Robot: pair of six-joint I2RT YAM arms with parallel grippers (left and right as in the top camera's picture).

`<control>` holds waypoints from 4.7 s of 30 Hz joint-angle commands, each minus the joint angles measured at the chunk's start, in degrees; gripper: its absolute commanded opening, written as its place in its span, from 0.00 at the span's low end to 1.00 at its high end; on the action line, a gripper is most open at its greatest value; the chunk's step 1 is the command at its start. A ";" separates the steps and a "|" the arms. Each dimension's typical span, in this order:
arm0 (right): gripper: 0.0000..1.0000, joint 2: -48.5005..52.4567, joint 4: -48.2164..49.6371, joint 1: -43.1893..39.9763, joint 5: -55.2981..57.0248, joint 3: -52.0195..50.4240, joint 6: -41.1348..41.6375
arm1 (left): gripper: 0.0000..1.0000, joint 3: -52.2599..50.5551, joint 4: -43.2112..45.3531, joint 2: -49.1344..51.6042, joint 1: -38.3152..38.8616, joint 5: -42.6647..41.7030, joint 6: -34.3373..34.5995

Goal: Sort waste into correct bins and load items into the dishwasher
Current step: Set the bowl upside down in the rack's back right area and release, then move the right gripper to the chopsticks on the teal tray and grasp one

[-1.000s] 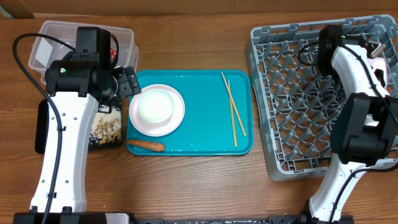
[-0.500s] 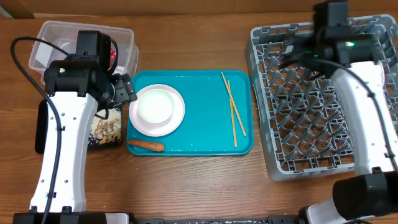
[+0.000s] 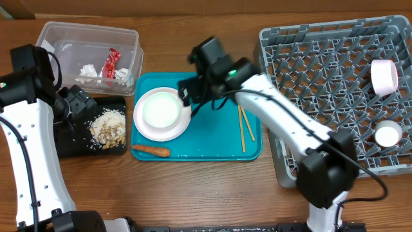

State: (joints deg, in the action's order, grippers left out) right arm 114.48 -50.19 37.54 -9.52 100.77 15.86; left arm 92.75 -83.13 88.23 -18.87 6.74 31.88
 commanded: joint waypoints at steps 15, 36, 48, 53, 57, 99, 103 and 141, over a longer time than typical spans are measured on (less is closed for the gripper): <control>0.42 14.29 7.28 7.06 4.85 0.09 12.70 | 1.00 0.72 0.00 -0.13 -0.33 -2.32 1.55; 0.04 -5.03 -12.59 -7.21 47.65 13.00 7.96 | 1.00 0.72 0.50 -0.13 -0.33 -2.32 1.57; 0.04 -5.99 -21.46 -30.80 84.52 8.22 21.70 | 1.00 0.72 1.40 -0.13 -0.22 -2.36 1.60; 0.04 -3.28 -19.91 -36.28 84.50 4.81 21.68 | 1.00 0.72 1.40 -0.13 -0.22 -2.34 1.57; 0.04 0.20 -18.88 -37.20 84.48 2.45 21.70 | 1.00 0.72 1.51 -0.13 -0.22 -2.34 1.57; 0.07 8.98 -21.03 -32.13 84.48 -3.32 26.23 | 1.00 0.72 1.49 -0.13 -0.22 -2.34 1.36; 0.11 8.98 -20.96 -30.34 84.48 -3.32 26.21 | 1.00 0.72 1.42 -0.13 -0.22 -2.34 1.36; 0.86 -12.31 -18.03 -13.97 5.01 -3.34 -5.03 | 1.00 -0.72 0.90 -0.11 -0.17 -2.34 1.14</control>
State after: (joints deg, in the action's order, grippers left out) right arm 99.74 -68.03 20.38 -1.74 97.43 12.67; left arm 92.73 -82.28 88.23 -19.00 4.69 32.71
